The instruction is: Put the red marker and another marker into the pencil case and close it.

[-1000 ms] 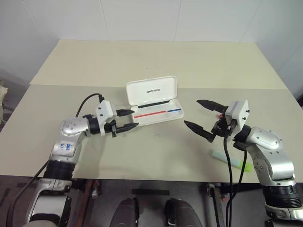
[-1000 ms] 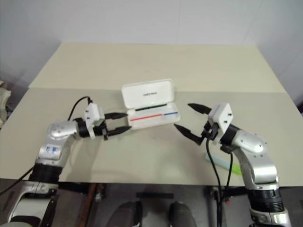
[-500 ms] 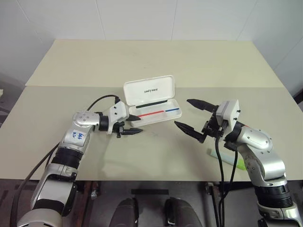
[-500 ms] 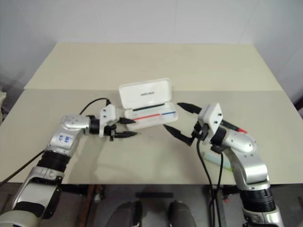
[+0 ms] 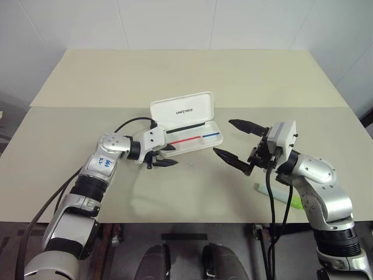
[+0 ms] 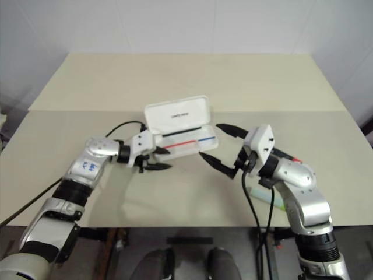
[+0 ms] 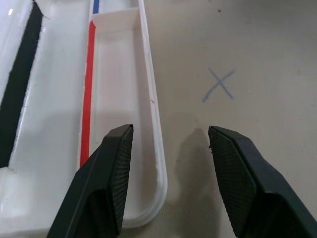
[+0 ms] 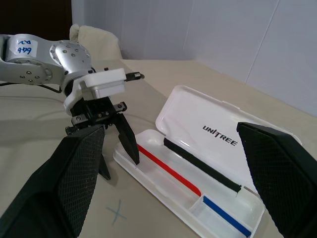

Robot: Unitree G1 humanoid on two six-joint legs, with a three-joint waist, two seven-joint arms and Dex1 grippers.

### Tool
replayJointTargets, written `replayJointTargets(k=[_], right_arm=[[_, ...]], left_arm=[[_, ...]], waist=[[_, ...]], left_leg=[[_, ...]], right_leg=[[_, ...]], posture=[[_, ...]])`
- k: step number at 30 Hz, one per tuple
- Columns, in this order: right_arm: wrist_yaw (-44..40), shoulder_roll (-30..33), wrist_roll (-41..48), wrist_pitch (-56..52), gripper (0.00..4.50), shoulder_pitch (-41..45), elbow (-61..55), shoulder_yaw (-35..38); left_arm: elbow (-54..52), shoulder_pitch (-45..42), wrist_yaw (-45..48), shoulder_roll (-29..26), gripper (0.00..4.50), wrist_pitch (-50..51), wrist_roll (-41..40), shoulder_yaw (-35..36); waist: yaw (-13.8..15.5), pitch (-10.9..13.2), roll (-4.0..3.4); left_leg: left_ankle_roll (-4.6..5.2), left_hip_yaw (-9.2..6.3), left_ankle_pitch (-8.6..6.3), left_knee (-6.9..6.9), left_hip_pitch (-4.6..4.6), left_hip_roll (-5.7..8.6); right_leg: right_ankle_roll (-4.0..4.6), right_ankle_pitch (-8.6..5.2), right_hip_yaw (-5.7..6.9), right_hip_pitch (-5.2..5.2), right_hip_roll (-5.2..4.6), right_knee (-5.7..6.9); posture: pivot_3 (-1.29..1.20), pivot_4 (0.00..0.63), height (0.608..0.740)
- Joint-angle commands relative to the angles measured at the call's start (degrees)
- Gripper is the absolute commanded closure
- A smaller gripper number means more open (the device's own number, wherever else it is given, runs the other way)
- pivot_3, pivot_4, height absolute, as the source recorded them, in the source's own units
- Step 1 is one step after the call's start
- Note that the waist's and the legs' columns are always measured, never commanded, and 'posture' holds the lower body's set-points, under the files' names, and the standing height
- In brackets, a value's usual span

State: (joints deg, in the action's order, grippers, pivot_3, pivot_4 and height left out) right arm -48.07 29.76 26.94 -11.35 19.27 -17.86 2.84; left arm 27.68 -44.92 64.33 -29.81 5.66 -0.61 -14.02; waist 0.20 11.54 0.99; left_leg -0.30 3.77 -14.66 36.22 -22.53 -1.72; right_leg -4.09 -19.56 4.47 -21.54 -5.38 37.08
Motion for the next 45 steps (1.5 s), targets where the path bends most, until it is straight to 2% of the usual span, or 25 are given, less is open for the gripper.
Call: replayJointTargets(k=[1,5,7,9,13,14,20,25,30,37,45], right_arm=[[0.1,0.6,1.64,0.17,0.0,1.69,-2.19,1.81],[-0.34,1.09,2.06,0.02,0.0,3.2,-2.04,1.89],[-0.4,1.42,2.46,-0.24,0.0,4.01,-2.21,2.03],[-0.43,1.87,3.04,-0.51,0.0,4.74,-2.36,2.28],[-0.93,2.88,3.94,-1.06,0.0,5.61,-2.28,2.59],[-1.28,3.21,4.17,-1.26,0.0,5.71,-2.15,2.68],[-5.27,6.55,6.37,-3.64,0.0,4.75,-0.64,3.37],[-9.52,10.21,6.88,-4.75,0.0,2.06,2.12,4.7],[-10.63,11.62,6.87,-4.44,0.0,0.6,3.67,6.12],[-12.0,13.9,6.84,-5.73,0.0,-5.59,2.56,7.9],[-11.91,15.61,8.16,-7.54,0.0,-9.52,0.12,9.82]], left_arm=[[1.05,-2.48,1.02,-0.36,2.04,2.9,1.88,-1.39],[2.7,-4.9,1.8,-0.35,2.04,5.62,3.81,-3.11],[3.59,-5.93,1.79,-0.5,2.39,6.09,5.1,-4.08],[4.59,-6.77,1.29,-0.62,2.9,5.13,6.83,-5.2],[5.77,-7.56,1.69,-0.42,4.28,3.63,8.15,-6.25],[5.97,-7.66,1.78,-0.18,4.48,3.56,7.99,-6.23],[5.1,-7.34,1.77,1.4,4.48,2.43,6.23,-5.02],[-0.73,-4.71,4.61,1.32,4.48,1.93,3.54,-3.94],[-6.78,-0.94,9.5,-0.39,4.48,-0.1,0.87,-3.04],[-12.3,3.25,16.51,-6.08,4.48,0.71,0.43,-4.15],[-14.14,3.69,14.2,-5.32,4.48,4.4,1.12,-4.95]], waist=[[-0.21,0.0,0.01],[-0.26,0.01,0.02],[-0.25,0.01,0.02],[-0.28,0.01,0.03],[-0.25,0.01,0.02],[-0.2,0.01,0.03],[-0.1,0.02,0.04],[0.16,0.02,0.04],[0.1,0.02,0.04],[0.02,0.02,0.04],[-0.2,0.02,0.04]], left_leg=[[0.0,0.0,0.0,0.0,0.01,0.0],[0.0,0.0,0.0,0.0,0.01,0.0],[0.0,0.0,0.0,0.01,0.01,0.0],[0.0,0.0,0.0,0.03,0.01,0.0],[-0.02,0.03,0.02,0.0,0.05,-0.01],[-0.02,0.01,0.02,0.02,0.05,-0.02],[0.22,-0.02,-0.06,0.19,0.05,0.02],[0.22,-0.05,-0.05,0.18,-0.02,0.03],[0.11,-0.04,0.0,0.18,-0.21,0.01],[0.13,-0.05,-0.01,0.19,-0.29,0.02],[0.36,-0.04,-0.14,0.22,-0.19,0.0]], right_leg=[[0.0,0.0,-0.01,0.0,0.0,0.01],[0.0,0.0,0.0,0.0,0.01,0.02],[0.0,0.0,0.01,0.0,0.01,0.02],[0.0,0.0,-0.01,0.0,0.0,0.02],[0.0,0.0,-0.02,0.0,0.0,0.03],[0.0,0.0,-0.02,0.0,0.0,0.05],[0.0,0.0,-0.13,0.0,-0.07,0.28],[0.0,0.0,-0.18,0.0,-0.08,0.16],[-0.05,0.02,-0.14,-0.01,-0.06,-0.12],[-0.09,0.03,-0.09,-0.02,-0.05,-0.22],[-0.09,0.04,-0.2,-0.02,-0.05,-0.06]], posture=[[0.0,0.15,0.74],[0.0,0.15,0.74],[0.0,0.15,0.74],[0.0,0.15,0.74],[0.0,0.15,0.74],[0.0,0.15,0.74],[0.0,0.15,0.74],[0.0,0.15,0.74],[0.0,0.15,0.74],[0.0,0.15,0.74],[0.0,0.15,0.74]])
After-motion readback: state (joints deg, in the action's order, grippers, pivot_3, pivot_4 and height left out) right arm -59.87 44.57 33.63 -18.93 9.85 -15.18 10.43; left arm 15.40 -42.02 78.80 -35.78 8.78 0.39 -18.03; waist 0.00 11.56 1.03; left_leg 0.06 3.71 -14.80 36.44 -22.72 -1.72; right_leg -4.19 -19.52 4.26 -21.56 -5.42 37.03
